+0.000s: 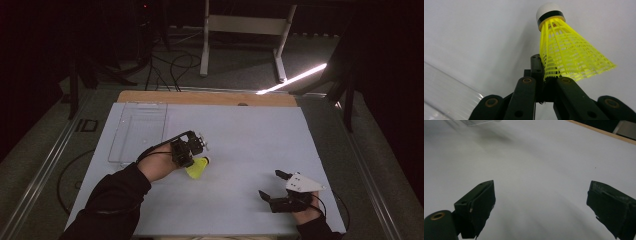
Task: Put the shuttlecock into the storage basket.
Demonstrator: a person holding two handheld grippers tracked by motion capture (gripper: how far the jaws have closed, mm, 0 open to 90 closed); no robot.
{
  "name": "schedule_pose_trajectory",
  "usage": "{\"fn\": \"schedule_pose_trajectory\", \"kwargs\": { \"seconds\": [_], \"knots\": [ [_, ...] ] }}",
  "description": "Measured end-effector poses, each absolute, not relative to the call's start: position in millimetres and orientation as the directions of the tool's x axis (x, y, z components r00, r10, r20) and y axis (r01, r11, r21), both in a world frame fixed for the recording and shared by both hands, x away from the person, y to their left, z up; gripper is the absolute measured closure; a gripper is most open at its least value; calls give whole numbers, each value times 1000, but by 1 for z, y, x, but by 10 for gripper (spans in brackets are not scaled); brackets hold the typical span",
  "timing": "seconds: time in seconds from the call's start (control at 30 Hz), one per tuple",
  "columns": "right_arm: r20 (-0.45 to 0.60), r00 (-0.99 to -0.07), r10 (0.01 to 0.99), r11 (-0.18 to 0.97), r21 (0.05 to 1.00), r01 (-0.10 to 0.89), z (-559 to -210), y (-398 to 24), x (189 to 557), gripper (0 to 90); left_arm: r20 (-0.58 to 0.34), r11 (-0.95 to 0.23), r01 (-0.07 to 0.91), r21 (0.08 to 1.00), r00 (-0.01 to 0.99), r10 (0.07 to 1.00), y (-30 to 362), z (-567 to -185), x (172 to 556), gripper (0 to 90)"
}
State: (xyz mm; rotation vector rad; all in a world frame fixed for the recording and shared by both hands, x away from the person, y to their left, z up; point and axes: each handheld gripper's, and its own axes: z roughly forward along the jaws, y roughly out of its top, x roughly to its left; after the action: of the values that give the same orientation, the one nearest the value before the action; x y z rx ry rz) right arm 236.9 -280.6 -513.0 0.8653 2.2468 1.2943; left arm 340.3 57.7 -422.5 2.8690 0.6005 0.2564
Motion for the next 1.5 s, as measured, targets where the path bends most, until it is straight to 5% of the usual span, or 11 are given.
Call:
{"fn": "schedule_pose_trajectory", "kwargs": {
  "seconds": [1.5],
  "knots": [
    [-42, -725, 688, 383, 869, 313, -513, -280, 237, 83, 200, -795, 507, 333, 786, 585, 121, -355, 366, 900]
  ]
}}
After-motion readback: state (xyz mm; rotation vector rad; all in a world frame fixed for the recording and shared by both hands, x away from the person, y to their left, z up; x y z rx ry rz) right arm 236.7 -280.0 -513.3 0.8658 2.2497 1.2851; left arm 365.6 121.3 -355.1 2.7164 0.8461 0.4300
